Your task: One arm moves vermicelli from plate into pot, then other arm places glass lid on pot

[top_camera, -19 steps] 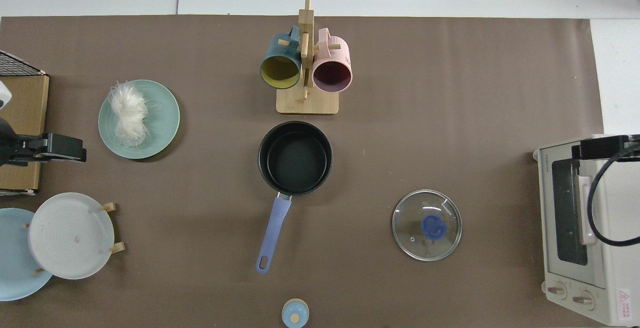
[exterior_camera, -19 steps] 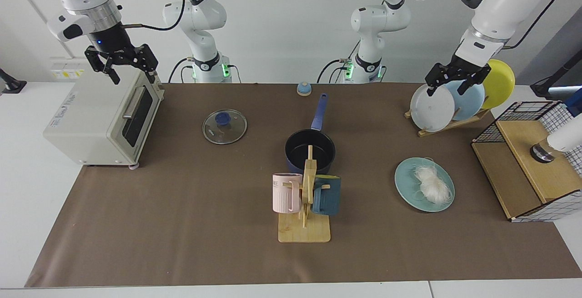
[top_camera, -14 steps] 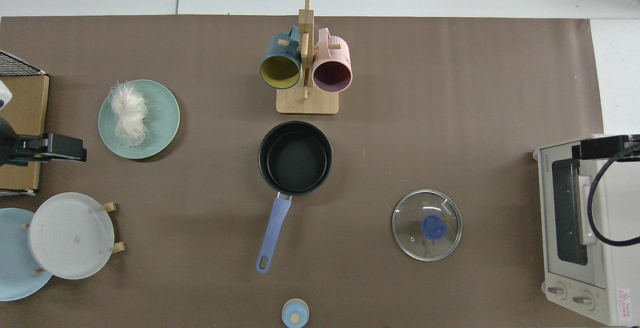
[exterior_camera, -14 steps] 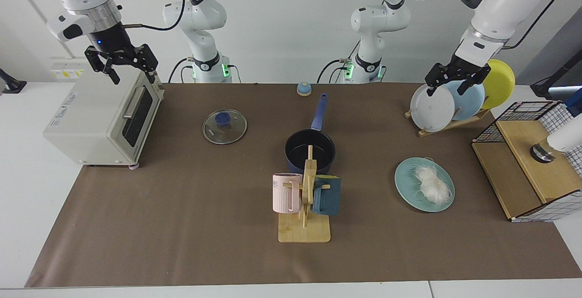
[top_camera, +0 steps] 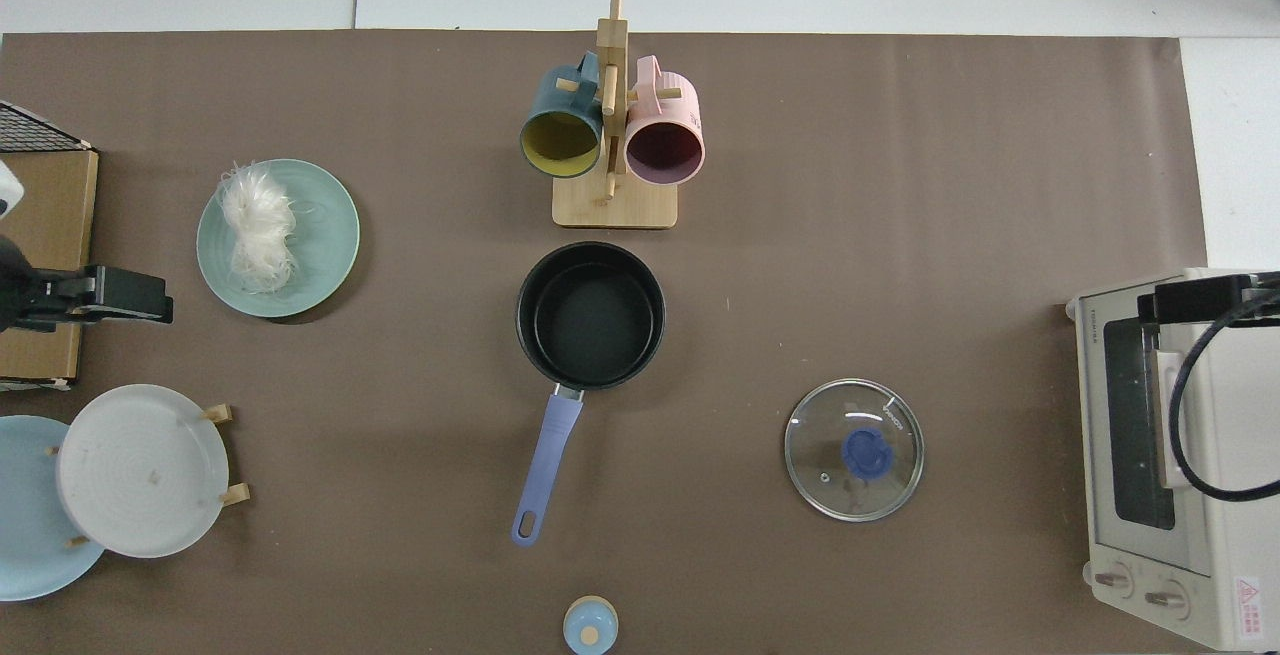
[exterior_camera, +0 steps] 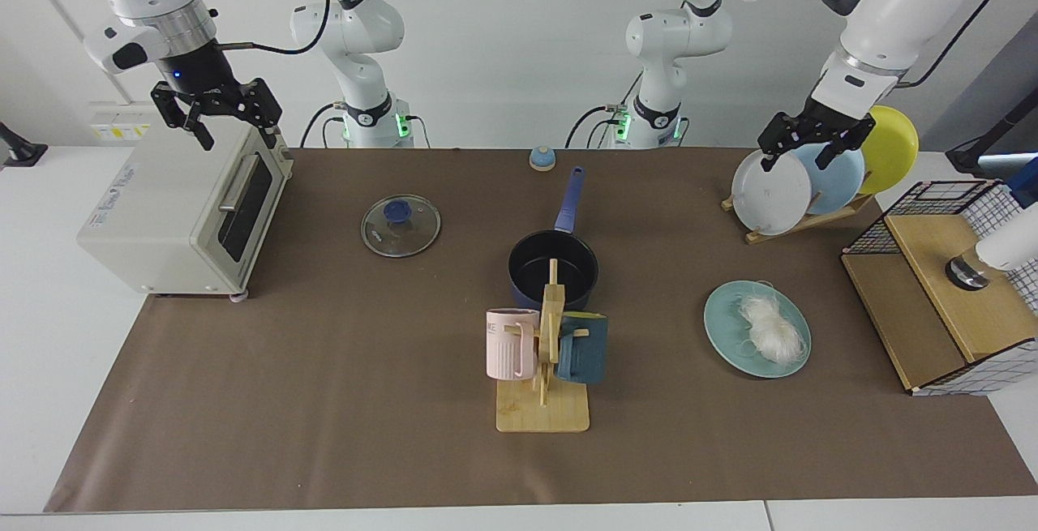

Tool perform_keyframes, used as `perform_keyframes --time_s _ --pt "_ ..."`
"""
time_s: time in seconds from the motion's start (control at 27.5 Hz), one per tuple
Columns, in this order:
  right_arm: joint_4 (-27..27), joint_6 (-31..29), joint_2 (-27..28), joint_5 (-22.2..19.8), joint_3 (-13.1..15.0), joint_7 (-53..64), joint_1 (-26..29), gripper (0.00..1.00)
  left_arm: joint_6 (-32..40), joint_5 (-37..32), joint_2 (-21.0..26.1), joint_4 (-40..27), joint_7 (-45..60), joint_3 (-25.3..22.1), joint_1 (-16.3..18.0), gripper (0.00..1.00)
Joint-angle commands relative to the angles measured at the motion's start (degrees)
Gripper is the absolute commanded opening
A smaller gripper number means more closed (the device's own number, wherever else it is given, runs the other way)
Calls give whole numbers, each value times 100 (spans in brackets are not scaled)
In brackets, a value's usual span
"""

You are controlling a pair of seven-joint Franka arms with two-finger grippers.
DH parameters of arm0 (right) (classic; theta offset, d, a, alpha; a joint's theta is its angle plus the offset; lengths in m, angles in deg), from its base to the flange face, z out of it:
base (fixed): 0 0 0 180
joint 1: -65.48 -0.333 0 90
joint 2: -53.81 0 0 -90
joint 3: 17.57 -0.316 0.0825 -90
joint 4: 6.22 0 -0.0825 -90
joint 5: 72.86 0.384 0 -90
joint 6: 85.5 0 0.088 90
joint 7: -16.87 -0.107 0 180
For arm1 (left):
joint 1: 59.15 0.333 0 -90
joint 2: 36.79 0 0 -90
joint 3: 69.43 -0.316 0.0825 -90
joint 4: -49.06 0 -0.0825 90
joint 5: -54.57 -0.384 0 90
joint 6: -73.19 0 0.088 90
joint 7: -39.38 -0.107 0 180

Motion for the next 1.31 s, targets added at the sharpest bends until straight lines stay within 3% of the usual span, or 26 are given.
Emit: perform_keyframes --time_s 0.0,0.58,0.76,0.91,1.27 --pt "-122 23 -118 11 0 40 15 100 36 -105 -50 -27 -45 14 15 100" --pt "-244 49 -110 -24 -44 31 -3 100 -8 -96 -50 -27 -10 14 15 100" --pt "-657 -30 -118 -15 -184 -5 -3 100 -359 -79 -32 -35 61 -3 15 100" --pt "-1140 -459 -136 -15 -211 -4 -3 100 -859 -105 29 -35 456 -39 76 100" --pt "-2424 -1699 -382 -24 -492 -302 -12 100 -1924 -114 828 -27 798 -109 217 100"
